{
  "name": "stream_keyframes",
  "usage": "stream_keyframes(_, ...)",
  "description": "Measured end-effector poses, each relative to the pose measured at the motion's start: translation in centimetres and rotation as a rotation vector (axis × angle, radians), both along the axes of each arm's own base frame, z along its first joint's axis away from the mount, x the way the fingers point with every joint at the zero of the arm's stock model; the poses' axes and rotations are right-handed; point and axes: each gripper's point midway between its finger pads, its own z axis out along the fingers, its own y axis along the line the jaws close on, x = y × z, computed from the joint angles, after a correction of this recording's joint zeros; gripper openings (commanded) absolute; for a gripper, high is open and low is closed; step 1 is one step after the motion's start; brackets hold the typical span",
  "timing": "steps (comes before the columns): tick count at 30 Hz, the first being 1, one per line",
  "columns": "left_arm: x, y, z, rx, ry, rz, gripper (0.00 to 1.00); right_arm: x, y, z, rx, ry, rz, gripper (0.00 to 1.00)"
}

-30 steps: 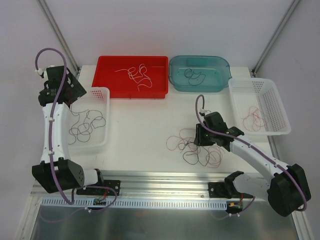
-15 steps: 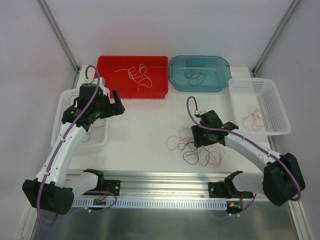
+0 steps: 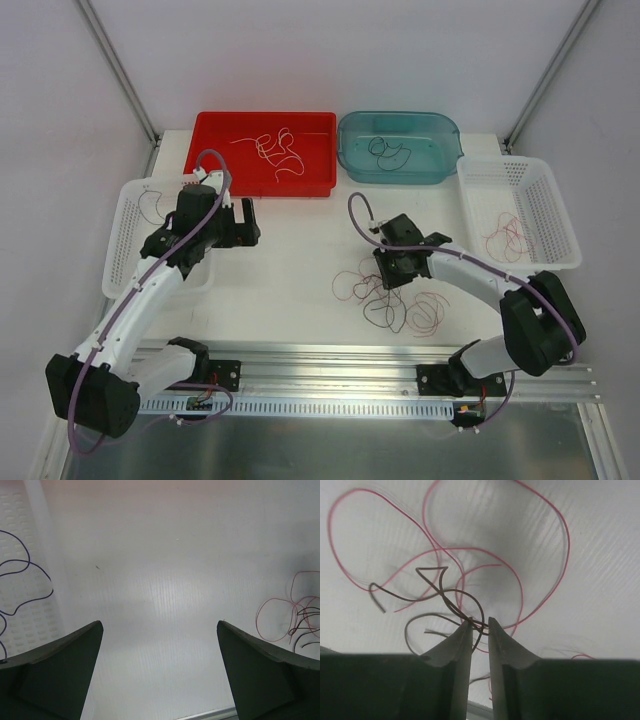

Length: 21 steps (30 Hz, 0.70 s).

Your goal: Untangle the cables

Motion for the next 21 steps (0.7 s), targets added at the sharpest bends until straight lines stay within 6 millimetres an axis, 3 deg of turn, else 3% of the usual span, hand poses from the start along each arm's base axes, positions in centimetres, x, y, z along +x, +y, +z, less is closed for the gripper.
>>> stream_keyframes(3, 0.3, 0.5, 0.7, 0.016, -0.040, 0.019, 0.99, 1.0, 1.2, 1.7, 0.022, -0.036, 0.018, 0.01)
stream_keyframes(8, 0.5, 0.5, 1.1, 0.014, -0.059, 0.022, 0.99, 3.0, 3.0, 6.6, 0.096, -0.134, 0.037, 0.01)
stream_keyframes(13, 0.5, 0.4, 1.1, 0.009, -0.060, 0.017, 0.99, 4.7, 4.6, 14.2, 0.209, -0.278, 0.052, 0.01)
stream_keyframes(18, 0.4, 0.1, 1.1, -0.001, -0.057, 0.003, 0.99, 5.1, 5.8, 21.8, 0.340, -0.409, 0.080, 0.01)
stream_keyframes(21, 0.4, -0.1, 1.1, -0.010, -0.053, -0.009, 0.99, 4.6, 6.3, 25.2, 0.421, -0.472, 0.100, 0.03)
